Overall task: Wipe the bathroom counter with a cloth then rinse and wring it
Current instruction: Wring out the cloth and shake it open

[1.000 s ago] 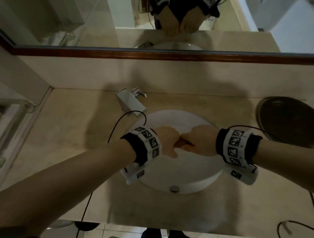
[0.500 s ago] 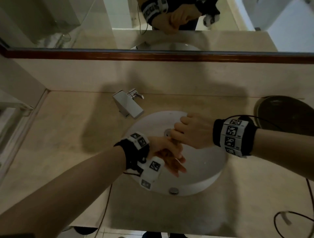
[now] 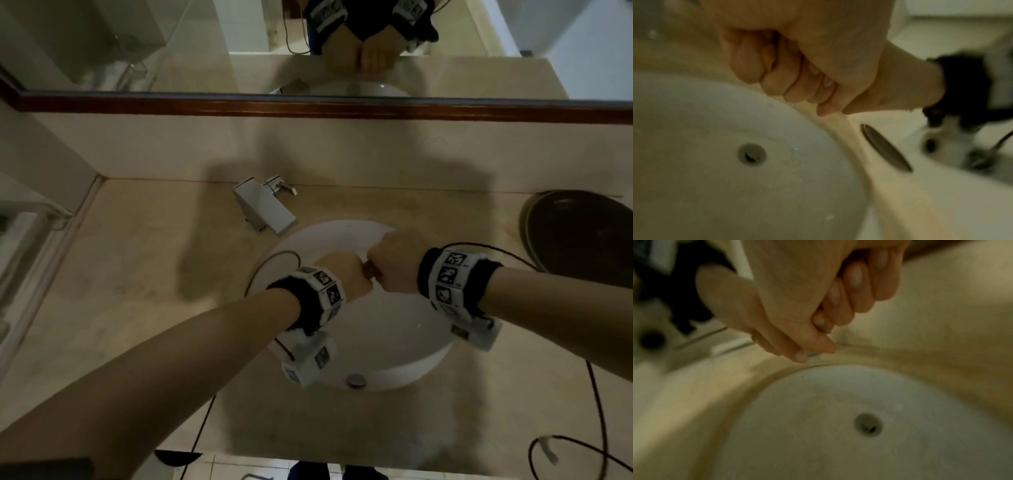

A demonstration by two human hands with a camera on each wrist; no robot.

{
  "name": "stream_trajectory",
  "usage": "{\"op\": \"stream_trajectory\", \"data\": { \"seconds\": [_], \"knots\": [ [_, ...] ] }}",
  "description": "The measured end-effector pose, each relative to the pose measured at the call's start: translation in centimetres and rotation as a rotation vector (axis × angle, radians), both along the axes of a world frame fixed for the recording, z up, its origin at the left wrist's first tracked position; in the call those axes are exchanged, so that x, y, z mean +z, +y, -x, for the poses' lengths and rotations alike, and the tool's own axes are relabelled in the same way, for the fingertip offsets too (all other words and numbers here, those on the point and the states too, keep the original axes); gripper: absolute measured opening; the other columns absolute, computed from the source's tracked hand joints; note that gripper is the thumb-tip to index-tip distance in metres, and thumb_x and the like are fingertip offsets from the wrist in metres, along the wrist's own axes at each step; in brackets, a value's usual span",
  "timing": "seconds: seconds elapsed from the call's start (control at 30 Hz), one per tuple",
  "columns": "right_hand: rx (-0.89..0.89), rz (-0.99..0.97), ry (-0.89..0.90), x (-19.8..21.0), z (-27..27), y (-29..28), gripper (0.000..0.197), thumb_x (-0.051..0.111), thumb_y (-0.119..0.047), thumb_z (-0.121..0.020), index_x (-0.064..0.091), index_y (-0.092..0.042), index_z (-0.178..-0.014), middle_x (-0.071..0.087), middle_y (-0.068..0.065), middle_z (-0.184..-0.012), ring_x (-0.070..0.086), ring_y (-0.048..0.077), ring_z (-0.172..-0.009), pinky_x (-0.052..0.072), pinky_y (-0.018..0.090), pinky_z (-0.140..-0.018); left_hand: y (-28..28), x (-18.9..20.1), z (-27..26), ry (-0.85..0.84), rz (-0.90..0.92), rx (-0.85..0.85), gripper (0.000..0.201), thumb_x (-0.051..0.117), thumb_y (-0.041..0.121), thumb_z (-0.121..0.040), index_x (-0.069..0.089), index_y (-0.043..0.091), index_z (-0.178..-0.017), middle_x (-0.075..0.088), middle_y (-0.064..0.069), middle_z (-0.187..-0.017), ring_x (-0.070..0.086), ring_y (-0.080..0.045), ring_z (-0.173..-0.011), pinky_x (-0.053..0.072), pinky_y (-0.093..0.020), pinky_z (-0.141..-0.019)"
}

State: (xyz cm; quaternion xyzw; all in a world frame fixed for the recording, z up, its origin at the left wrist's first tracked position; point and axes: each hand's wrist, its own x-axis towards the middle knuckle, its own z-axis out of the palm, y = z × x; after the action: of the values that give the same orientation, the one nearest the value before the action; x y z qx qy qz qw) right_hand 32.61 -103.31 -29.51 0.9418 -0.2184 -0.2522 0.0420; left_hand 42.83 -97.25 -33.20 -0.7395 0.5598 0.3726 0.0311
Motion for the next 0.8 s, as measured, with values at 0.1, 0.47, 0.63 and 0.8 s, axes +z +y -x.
{"op": "stream_trajectory", "data": {
  "seconds": [0.1, 0.47, 0.63, 0.8],
  "knots": [
    [-0.413, -0.319, -0.071, -0.8, -0.5, 0.9, 0.031, 0.062, -0.023, -0.082, 0.045, -0.017, -0.057, 0.048, 0.001, -0.057, 0.047, 0.018, -0.053, 0.04, 0.025, -0.05, -0.3, 1.5, -0.9, -0.321, 0.137, -0.27, 0.03, 0.054, 0.024, -0.087, 0.047, 0.017, -0.058, 0.048, 0.0, -0.056, 0.046, -0.016, -0.049, 0.037, -0.024, -0.048],
    [-1.373, -1.568, -0.407, -1.3, 0.8, 4.0, 0.051, 0.045, -0.001, -0.085, 0.021, -0.024, -0.045, 0.018, -0.004, -0.04, 0.014, 0.01, -0.032, 0.019, 0.014, -0.036, -1.0, 3.1, -2.3, -0.502, 0.277, -0.759, 0.033, 0.043, 0.034, -0.094, 0.063, 0.021, -0.071, 0.046, 0.003, -0.052, 0.041, -0.013, -0.044, 0.028, -0.022, -0.043],
    [-1.484, -1.825, -0.482, -0.1, 1.4, 4.2, 0.025, 0.043, -0.019, -0.074, 0.027, -0.021, -0.055, 0.013, -0.007, -0.047, 0.006, 0.01, -0.04, 0.011, 0.013, -0.04, -0.9, 2.9, -2.3, -0.476, 0.317, -0.753, 0.032, 0.044, 0.03, -0.091, 0.055, 0.022, -0.062, 0.047, 0.003, -0.052, 0.044, -0.015, -0.046, 0.037, -0.024, -0.049],
    [-1.206, -1.435, -0.341, 0.1, 1.6, 3.1, 0.043, 0.043, -0.043, -0.095, 0.045, -0.015, -0.063, 0.026, -0.003, -0.046, 0.018, 0.011, -0.039, 0.014, 0.02, -0.043, -0.3, 2.8, -2.9, -0.403, 0.289, -0.707, 0.028, 0.045, 0.031, -0.09, 0.06, 0.018, -0.071, 0.046, 0.001, -0.054, 0.047, -0.02, -0.049, 0.036, -0.026, -0.05]
  ]
}}
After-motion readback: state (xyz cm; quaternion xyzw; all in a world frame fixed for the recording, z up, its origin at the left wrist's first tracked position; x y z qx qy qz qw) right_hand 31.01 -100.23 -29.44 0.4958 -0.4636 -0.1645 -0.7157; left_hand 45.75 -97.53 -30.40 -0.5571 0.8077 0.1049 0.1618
